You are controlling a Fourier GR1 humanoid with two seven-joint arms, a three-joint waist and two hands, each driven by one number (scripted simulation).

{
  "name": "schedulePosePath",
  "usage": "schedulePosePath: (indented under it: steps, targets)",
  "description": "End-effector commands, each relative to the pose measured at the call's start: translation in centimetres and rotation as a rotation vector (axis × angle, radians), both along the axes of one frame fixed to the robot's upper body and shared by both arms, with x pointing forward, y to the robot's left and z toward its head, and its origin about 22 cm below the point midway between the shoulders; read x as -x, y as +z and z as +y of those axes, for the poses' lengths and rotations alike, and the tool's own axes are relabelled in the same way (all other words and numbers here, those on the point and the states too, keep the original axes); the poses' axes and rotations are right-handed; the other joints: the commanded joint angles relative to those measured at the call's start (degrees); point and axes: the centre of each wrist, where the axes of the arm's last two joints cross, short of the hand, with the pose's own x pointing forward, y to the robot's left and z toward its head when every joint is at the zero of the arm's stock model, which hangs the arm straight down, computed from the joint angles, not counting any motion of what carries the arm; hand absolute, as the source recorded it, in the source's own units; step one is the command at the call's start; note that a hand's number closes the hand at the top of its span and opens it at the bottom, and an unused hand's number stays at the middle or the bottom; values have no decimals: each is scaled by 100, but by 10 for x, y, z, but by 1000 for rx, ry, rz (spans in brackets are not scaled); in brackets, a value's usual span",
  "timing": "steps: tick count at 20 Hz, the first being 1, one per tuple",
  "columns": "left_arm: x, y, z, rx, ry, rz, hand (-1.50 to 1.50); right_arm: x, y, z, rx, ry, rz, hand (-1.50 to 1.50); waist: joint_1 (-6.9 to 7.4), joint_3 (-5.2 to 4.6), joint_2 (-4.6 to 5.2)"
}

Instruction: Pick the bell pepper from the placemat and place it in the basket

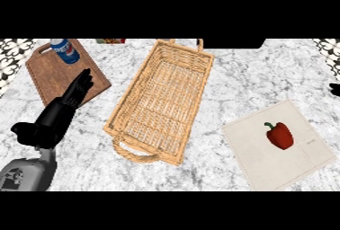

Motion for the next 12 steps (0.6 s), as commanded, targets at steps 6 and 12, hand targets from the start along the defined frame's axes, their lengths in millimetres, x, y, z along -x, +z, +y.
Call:
schedulePosePath:
  steps: [6, 12]
  targets:
    - [8, 4, -3, 7, -14, -8, 0, -15, -90, 4, -87, -2, 22, -150, 38, 3, 7]
    - [12, -12, 8, -12, -13, -16, 0, -31, -113, 9, -62, 13, -39, -150, 18, 0, 3]
